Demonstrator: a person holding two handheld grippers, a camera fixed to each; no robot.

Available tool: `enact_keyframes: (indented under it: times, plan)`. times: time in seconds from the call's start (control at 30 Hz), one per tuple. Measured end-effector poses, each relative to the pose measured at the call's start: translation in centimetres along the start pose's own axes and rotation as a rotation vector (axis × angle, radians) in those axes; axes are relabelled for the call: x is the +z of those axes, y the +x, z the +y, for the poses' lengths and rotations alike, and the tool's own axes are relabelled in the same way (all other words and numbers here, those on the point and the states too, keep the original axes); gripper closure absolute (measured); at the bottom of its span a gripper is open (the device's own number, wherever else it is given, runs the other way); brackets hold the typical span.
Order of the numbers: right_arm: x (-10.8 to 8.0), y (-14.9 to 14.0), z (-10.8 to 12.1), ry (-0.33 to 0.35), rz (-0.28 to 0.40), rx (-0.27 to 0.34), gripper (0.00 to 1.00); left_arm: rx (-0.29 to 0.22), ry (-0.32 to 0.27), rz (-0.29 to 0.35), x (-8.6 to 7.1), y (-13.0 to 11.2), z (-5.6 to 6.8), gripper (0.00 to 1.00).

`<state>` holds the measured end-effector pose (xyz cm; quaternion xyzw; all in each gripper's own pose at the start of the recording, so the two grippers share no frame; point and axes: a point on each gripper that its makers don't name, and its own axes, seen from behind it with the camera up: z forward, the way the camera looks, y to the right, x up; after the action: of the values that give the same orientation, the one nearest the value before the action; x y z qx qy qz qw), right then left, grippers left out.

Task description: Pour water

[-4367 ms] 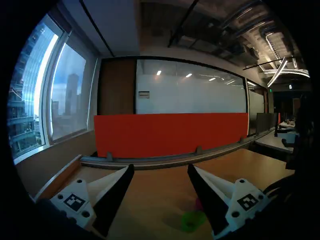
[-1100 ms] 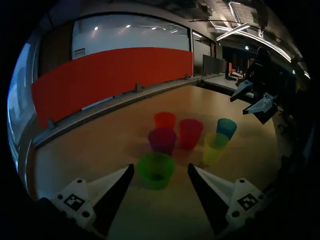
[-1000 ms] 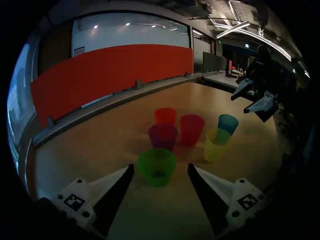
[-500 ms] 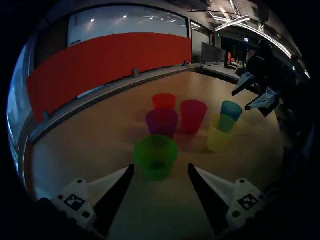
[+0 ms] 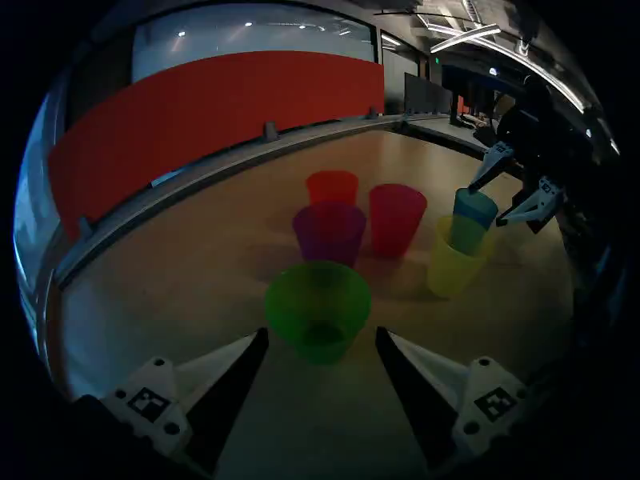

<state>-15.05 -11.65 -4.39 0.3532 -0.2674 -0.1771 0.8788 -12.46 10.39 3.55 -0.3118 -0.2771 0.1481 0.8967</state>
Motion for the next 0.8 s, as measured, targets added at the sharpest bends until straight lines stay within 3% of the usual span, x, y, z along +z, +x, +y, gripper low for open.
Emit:
enact_keyframes:
  times: [0.8]
  plan:
    - [2.9,0.3,-0.3,0.019,-0.001,0.018,0.00,-0.004,-0.020,0.019,2.4,1.5,-0.1,0.00]
